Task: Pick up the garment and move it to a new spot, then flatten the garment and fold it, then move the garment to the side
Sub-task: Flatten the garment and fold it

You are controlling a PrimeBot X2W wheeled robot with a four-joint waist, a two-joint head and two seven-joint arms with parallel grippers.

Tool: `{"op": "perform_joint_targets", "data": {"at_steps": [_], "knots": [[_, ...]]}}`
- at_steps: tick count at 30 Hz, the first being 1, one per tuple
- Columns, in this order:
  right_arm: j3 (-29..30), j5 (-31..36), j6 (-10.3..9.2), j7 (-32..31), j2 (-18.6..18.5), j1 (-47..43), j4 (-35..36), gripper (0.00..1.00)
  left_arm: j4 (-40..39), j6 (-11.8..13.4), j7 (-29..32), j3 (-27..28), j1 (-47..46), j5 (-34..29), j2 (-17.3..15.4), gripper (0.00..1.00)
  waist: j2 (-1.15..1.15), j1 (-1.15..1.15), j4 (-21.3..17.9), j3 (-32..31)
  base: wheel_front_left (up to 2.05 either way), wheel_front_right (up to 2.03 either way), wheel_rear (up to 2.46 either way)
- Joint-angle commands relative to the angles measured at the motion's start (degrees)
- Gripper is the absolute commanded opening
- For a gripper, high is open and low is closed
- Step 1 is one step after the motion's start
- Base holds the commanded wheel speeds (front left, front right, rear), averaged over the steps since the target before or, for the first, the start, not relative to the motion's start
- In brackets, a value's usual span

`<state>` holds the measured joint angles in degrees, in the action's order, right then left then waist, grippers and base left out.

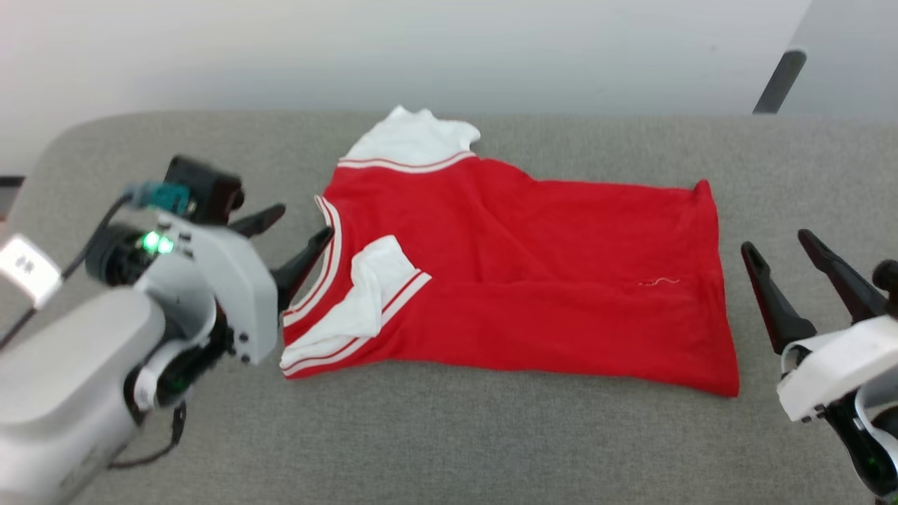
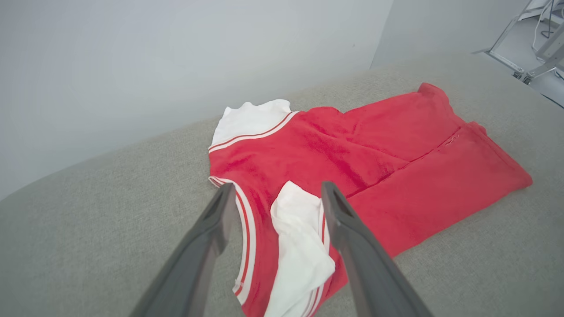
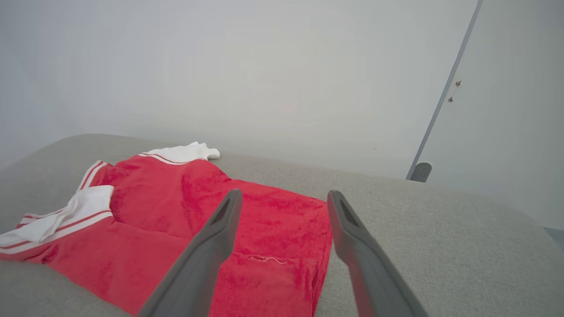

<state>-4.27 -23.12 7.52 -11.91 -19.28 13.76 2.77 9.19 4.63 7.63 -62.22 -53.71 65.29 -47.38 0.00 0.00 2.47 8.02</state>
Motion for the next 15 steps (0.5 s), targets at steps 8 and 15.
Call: {"op": "perform_joint_targets", "data": {"at_steps": [8, 15], "knots": [[5.04, 3.7, -0.06, 5.18, 4.04, -7.07, 4.97, 1.0, -7.3, 5.89, -7.23, 2.01, 10.12, 3.63, -4.25, 1.0, 0.0, 0.0, 1.11, -7.38, 0.0, 0.0, 0.0], [8.88, 4.89, -0.06, 6.91, 6.65, -11.78, 8.31, 1.0, -13.57, 11.23, -15.19, 4.67, 18.52, 6.81, -8.65, 1.0, 0.0, 0.0, 0.99, -9.29, 0.0, 0.0, 0.0]]}}
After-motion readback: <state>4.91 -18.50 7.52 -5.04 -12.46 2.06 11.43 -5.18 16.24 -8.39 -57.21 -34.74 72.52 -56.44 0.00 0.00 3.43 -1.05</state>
